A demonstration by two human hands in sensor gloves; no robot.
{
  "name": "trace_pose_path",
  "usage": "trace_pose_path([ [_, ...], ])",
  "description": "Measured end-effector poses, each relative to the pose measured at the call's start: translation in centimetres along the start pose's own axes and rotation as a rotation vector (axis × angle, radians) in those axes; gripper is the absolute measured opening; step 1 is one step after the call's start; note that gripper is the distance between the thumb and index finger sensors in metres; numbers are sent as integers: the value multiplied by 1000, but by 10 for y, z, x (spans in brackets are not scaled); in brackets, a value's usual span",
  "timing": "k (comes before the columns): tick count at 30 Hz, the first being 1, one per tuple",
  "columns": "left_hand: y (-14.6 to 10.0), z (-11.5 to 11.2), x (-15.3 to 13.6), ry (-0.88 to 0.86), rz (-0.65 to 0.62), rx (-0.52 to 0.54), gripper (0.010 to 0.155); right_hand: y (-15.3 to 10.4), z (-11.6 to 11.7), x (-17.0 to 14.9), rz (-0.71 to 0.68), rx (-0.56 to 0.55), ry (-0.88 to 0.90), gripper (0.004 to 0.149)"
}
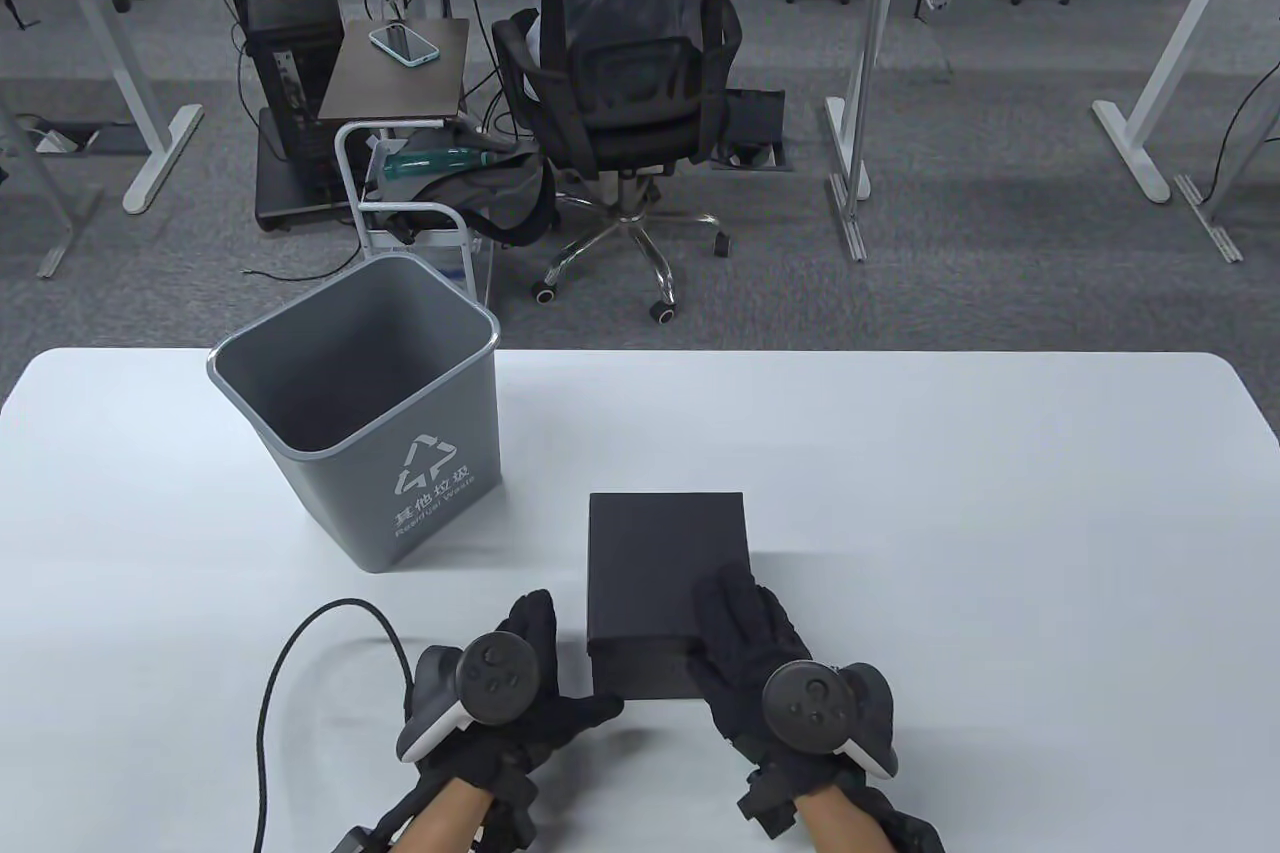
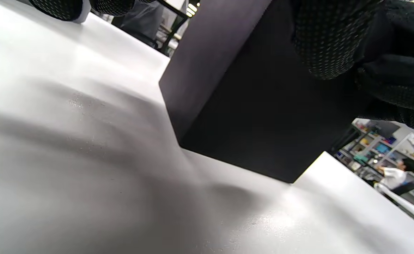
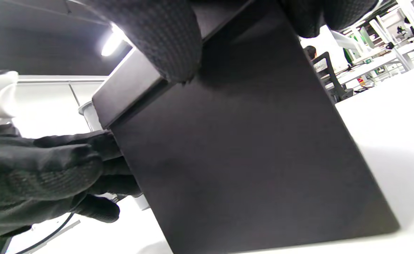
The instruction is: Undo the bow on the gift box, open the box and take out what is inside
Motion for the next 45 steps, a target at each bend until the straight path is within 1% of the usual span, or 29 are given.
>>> trace_pose_path([
  [2, 0, 2, -1, 5, -1, 7, 116, 1, 3, 7, -15, 19, -22, 74],
  [5, 0, 4, 0, -26, -63, 9, 114, 2, 11, 19, -51, 28, -52, 73],
  [10, 1, 4, -3, -108, -71, 0, 112, 2, 17, 30, -83, 2, -116, 73],
  [12, 3, 1, -4, -121, -40, -7, 111, 2, 17, 31, -87, -10, -111, 72],
  [14, 3, 1, -3, -145, -20, 2, 110, 2, 18, 31, -87, -15, -113, 72],
  [16, 3, 2, -3, -159, -43, 29, 109, 2, 17, 30, -88, -20, -109, 72],
  [18, 4, 2, -3, -143, -43, 23, 109, 2, 17, 30, -91, -27, -109, 72],
  [22, 2, 4, -2, -131, -53, 58, 109, 1, 16, 31, -99, -44, -113, 71],
  [29, 0, 9, 1, -179, -82, 111, 108, 1, 10, 34, -111, -73, -103, 71],
  [32, -2, 13, 2, -190, -97, 160, 107, 1, 7, 36, -120, -90, -101, 72],
  [37, -8, 23, 7, -211, -151, 248, 105, -2, -7, 41, -160, -169, -91, 71],
  [39, -10, 25, 8, -209, -162, 262, 105, -4, -14, 42, -170, -200, -85, 71],
  [42, -13, 27, 5, -212, -164, 282, 104, -10, -33, 38, -156, -274, 1, 71],
  [44, -12, 26, 1, -239, -156, 267, 103, -14, -49, 29, -129, -327, 95, 71],
  [45, -11, 25, -2, -261, -152, 264, 102, -17, -58, 21, -104, -350, 170, 71],
])
Point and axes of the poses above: the tracker on the back of each hand, its own x axis roughly to the thumb side, its own y axis roughly from the wrist to the fingertips, z = x × y, the point moved 3 cm from there along y, roughly from the wrist to the fingertips, and after that the axes turned 2 degrees about y, right-handed, at the moved point
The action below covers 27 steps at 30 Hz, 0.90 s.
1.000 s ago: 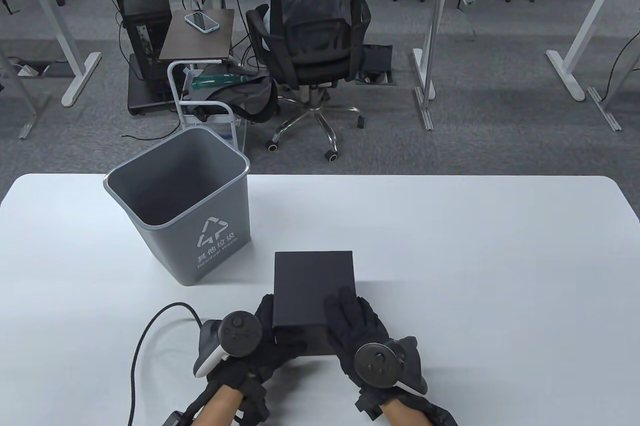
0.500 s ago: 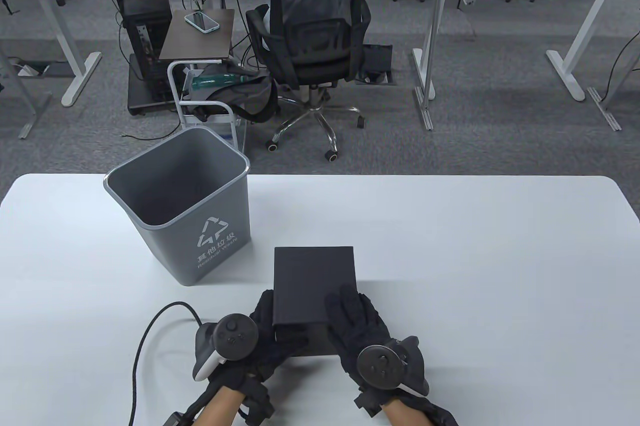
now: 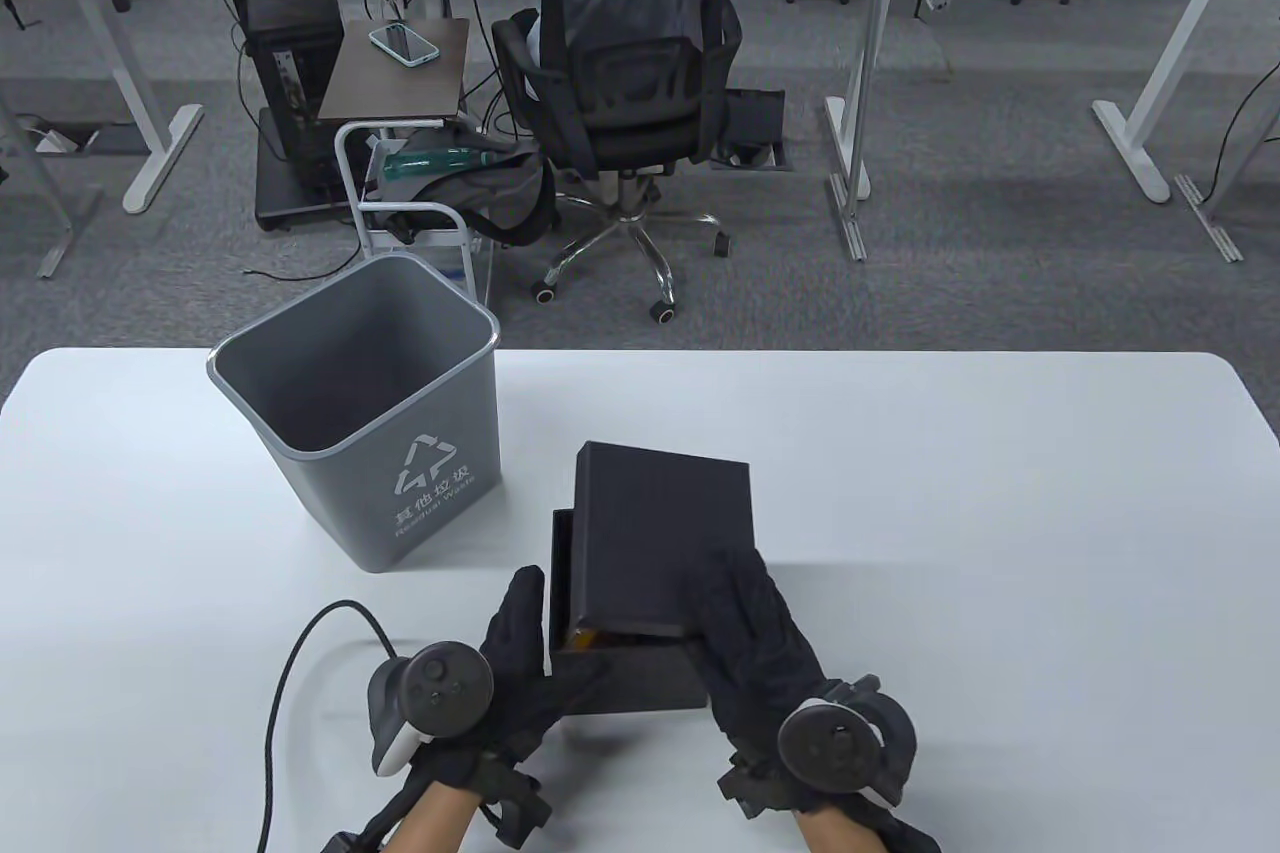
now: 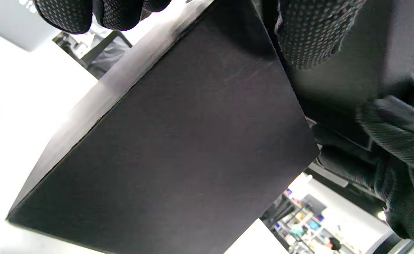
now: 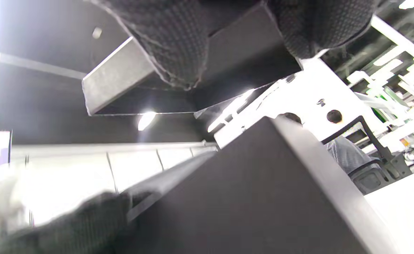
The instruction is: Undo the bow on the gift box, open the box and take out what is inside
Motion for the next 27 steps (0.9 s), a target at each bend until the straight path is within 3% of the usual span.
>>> trace_pose_path([
  [5, 2, -4, -7, -72, 12, -18, 100, -4, -37, -46, 208, -126, 262, 71],
  [8, 4, -7, -9, -95, 6, -33, 98, -11, -48, -77, 357, -172, 368, 72],
  [17, 5, -12, -19, -229, 14, -23, 80, -46, -36, -156, 854, -111, 606, 73],
  [24, 8, -13, -21, -222, 14, -24, 79, -59, -26, -178, 1000, -30, 590, 72],
  [27, 9, -13, -21, -223, 14, -27, 78, -57, -28, -177, 1005, -2, 387, 67],
])
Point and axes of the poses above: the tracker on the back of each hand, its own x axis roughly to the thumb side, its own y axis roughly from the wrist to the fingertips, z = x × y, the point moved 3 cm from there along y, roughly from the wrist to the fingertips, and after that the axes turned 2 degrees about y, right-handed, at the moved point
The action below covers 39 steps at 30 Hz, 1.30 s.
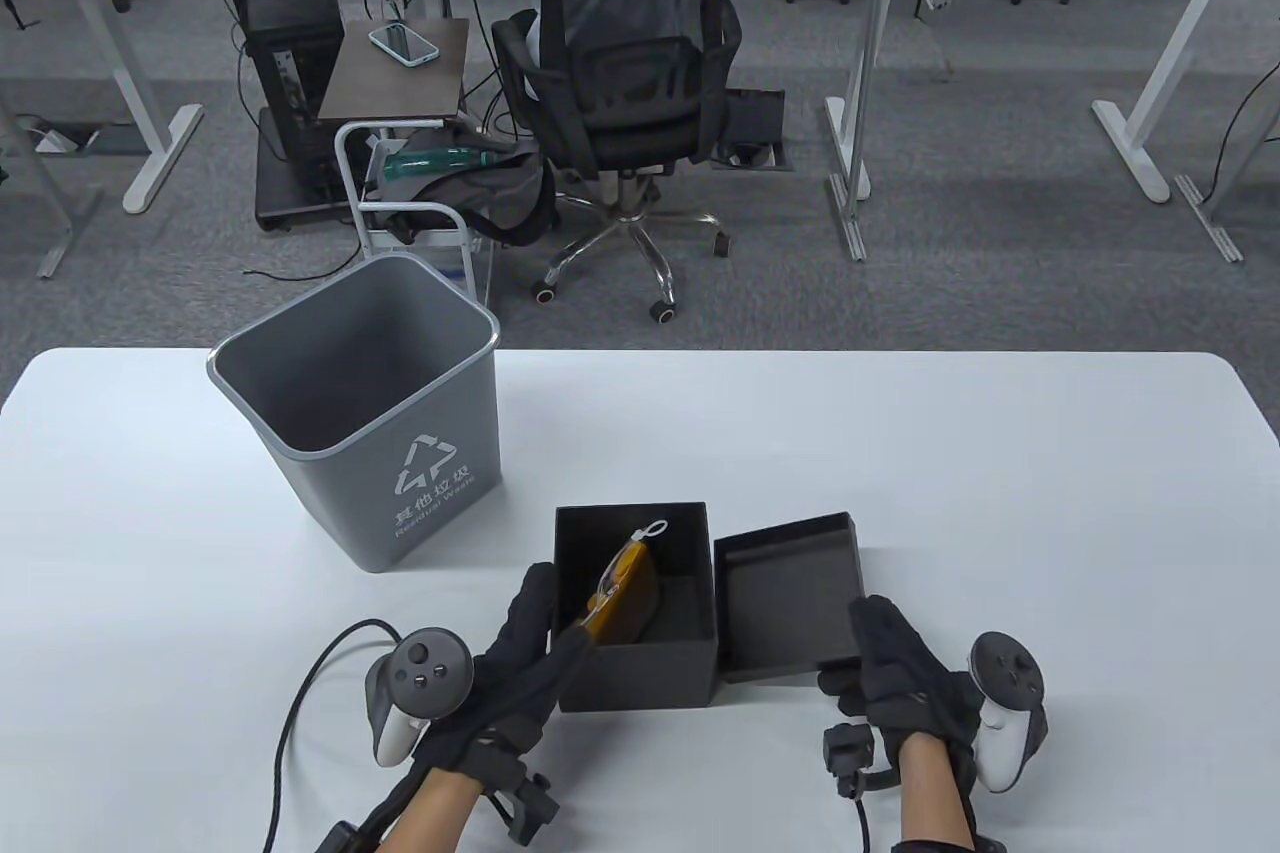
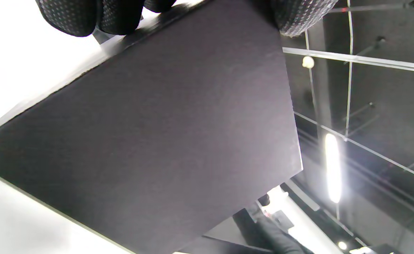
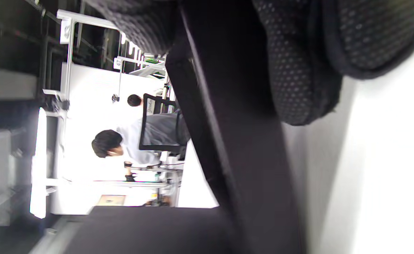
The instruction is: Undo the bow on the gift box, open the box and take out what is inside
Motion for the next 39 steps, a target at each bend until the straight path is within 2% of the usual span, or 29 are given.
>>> trace_pose_path([
  [9, 0, -2, 1, -13, 8, -11, 78, -1, 15, 15, -61, -87, -542, 59],
  [16, 0, -1, 2, -8, 6, -3, 79, -7, 24, 27, -103, -107, -693, 61],
  [18, 0, 0, 4, -12, -3, 8, 80, -15, 25, 41, -187, -124, -719, 67],
  [21, 0, 2, 6, -30, -12, 11, 81, -40, 29, 82, -445, -219, -761, 71],
  [22, 0, 2, 7, -34, -14, 9, 81, -53, 37, 102, -553, -223, -774, 72],
  [23, 0, 2, 7, -35, -13, 8, 81, -57, 41, 109, -581, -213, -780, 71],
  [25, 0, 2, 7, -29, -11, 5, 81, -76, 63, 138, -687, -174, -826, 71],
  [29, 0, 1, 4, -13, -9, -28, 86, -110, 129, 193, -895, -59, -1081, 71],
  [32, 0, 1, 4, -3, -7, -14, 88, -114, 183, 214, -997, 84, -1312, 69],
  [36, 0, -2, 3, -27, 12, -35, 90, -101, 246, 208, -1020, 345, -1663, 59],
  [39, 1, -3, 4, -7, 22, -45, 89, -85, 273, 194, -983, 399, -1889, 58],
])
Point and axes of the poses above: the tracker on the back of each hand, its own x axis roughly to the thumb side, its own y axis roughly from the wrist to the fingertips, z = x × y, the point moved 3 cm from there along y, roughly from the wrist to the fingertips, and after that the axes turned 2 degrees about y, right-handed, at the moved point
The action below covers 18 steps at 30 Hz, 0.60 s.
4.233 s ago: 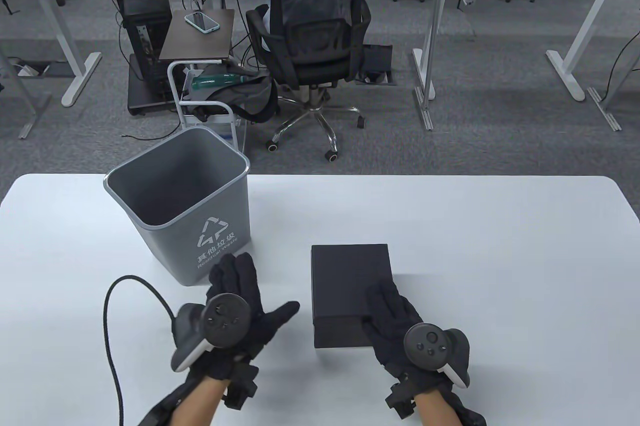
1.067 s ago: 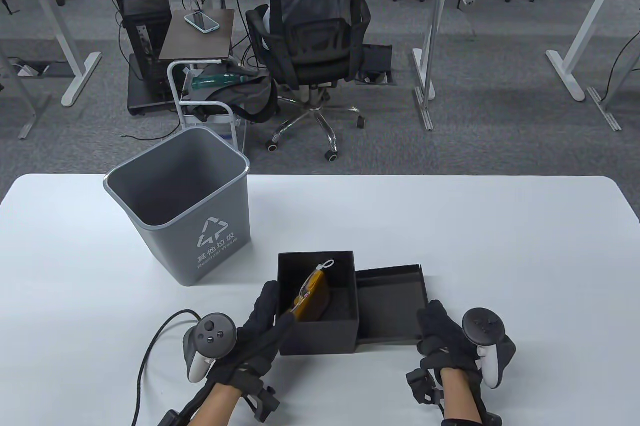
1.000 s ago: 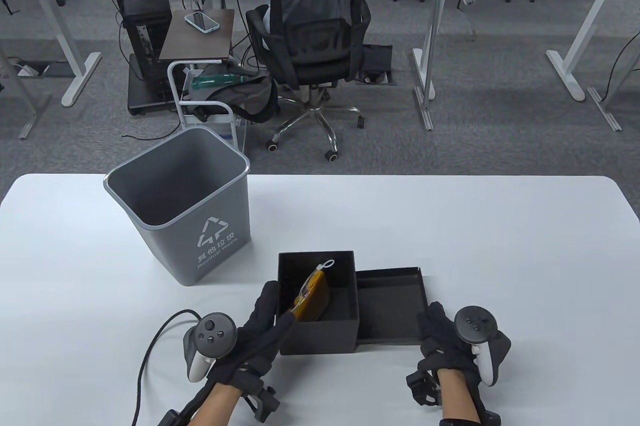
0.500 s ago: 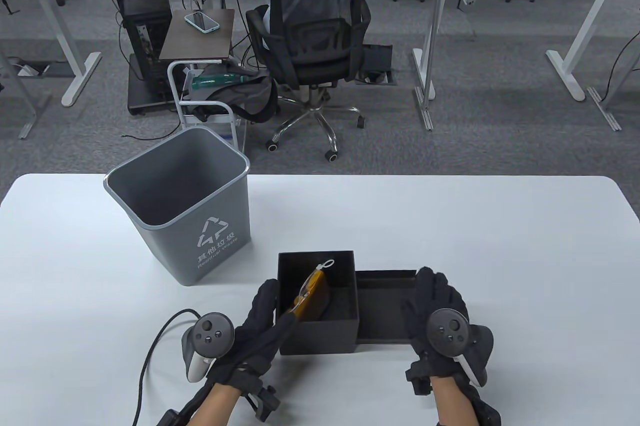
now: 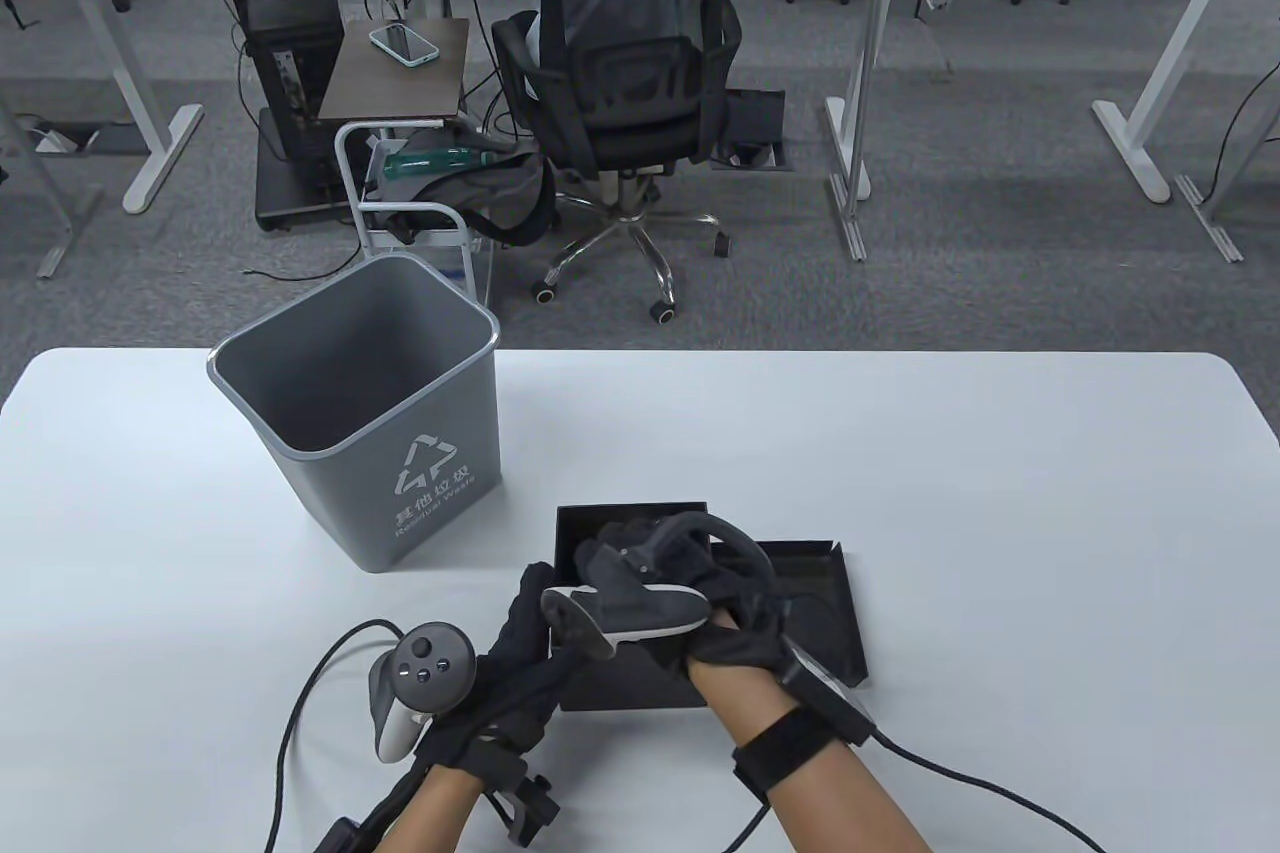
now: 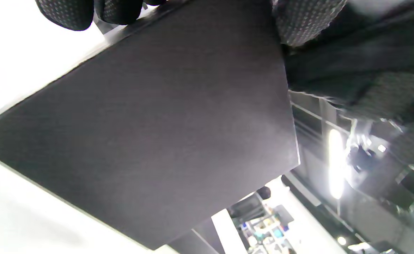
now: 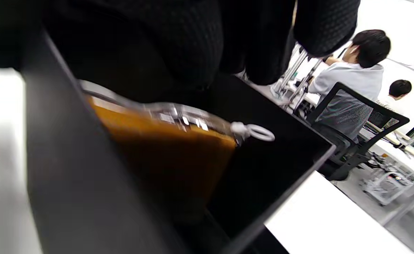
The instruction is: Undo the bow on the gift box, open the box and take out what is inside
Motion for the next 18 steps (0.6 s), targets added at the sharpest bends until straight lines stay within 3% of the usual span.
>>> trace_pose_path([
  [3, 1, 0, 1, -13, 7, -4, 90, 22, 20, 3, -7, 139, -48, 60],
  [6, 1, 1, 2, 3, 10, -6, 91, 31, 31, 2, -14, 127, 9, 58],
  [8, 2, 0, 1, -6, 16, -16, 92, 34, 36, 1, -9, 177, 11, 55],
  [18, 1, 0, 1, -8, 30, -22, 94, 35, 40, 6, -36, 168, -56, 43],
])
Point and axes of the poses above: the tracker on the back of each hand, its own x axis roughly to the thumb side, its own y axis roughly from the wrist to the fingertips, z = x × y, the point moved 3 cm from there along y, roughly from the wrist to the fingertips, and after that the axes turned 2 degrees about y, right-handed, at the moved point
